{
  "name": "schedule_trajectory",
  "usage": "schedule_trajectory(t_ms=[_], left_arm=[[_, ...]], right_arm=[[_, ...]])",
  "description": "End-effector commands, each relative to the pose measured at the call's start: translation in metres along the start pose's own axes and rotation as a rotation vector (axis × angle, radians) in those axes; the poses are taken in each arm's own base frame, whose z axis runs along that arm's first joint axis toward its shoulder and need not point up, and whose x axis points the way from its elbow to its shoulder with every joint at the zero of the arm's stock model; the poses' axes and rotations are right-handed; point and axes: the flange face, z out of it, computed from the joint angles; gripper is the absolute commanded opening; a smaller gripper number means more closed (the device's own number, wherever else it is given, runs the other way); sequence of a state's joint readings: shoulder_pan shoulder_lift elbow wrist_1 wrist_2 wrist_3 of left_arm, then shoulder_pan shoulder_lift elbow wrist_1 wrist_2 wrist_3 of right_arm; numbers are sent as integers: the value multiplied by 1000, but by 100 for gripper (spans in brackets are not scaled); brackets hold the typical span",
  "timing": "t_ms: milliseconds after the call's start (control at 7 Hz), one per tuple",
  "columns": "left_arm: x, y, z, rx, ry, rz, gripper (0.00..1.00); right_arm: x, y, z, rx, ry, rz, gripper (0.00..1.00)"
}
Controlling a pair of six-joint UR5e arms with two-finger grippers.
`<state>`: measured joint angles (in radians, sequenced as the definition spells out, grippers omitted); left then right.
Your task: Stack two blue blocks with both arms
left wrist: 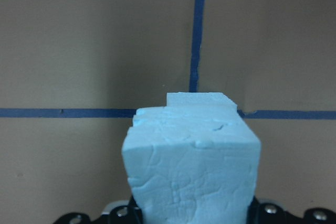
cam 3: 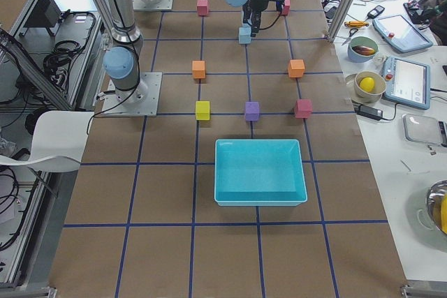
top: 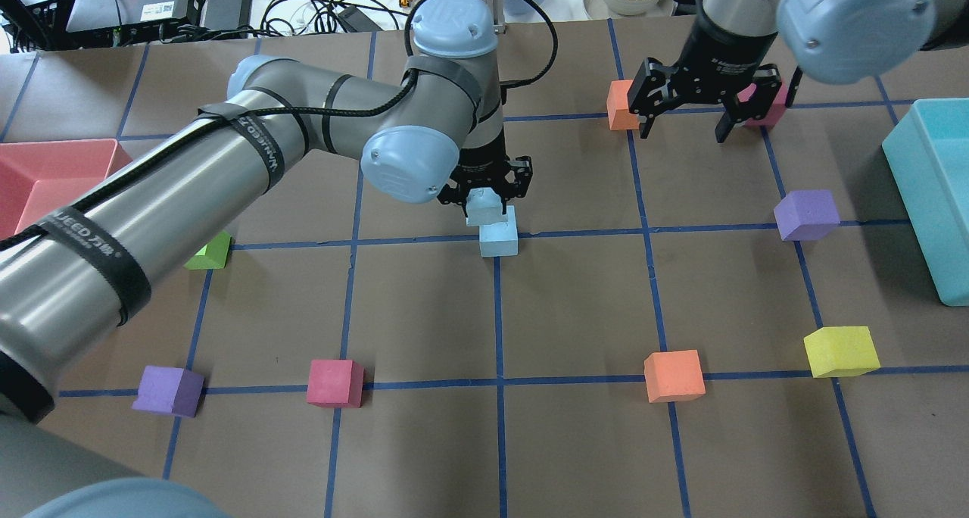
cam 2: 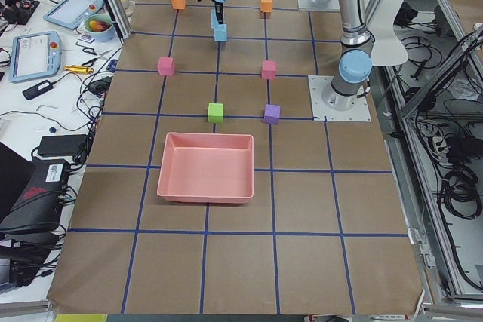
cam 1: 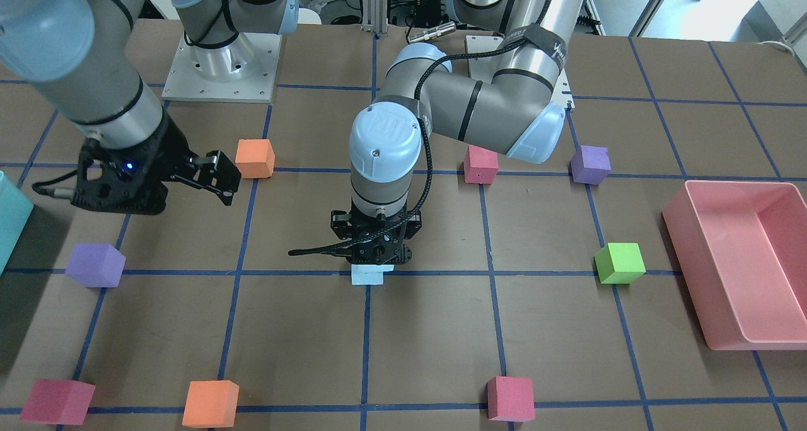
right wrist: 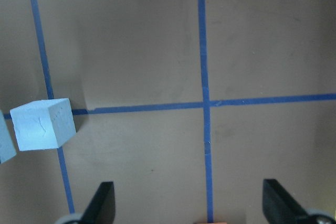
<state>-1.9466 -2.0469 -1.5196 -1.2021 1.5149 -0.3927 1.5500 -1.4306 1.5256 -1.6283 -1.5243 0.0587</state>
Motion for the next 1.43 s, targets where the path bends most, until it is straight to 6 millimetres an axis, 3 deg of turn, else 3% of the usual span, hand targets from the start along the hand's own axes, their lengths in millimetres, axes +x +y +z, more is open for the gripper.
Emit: schedule_trajectory(t_ms=[0, 571, 714, 857, 1000, 1286], left_arm=[[8, 3, 14, -18, -15, 69, 37], [12, 0, 28, -24, -20, 72, 38], [12, -1, 32, -29, -22, 67, 44], [11, 0, 34, -34, -22, 58, 99], [11, 1, 31, -29, -22, 58, 100], [5, 10, -14, 0, -5, 54, 100]], right_arm=[[3, 21, -19, 4, 22, 9, 100], [0, 30, -30, 23, 21, 3, 100], [0, 30, -30, 23, 21, 3, 100], [0, 31, -31, 25, 21, 3, 100], [0, 31, -30, 23, 22, 3, 100], [0, 31, -30, 25, 22, 3, 100]])
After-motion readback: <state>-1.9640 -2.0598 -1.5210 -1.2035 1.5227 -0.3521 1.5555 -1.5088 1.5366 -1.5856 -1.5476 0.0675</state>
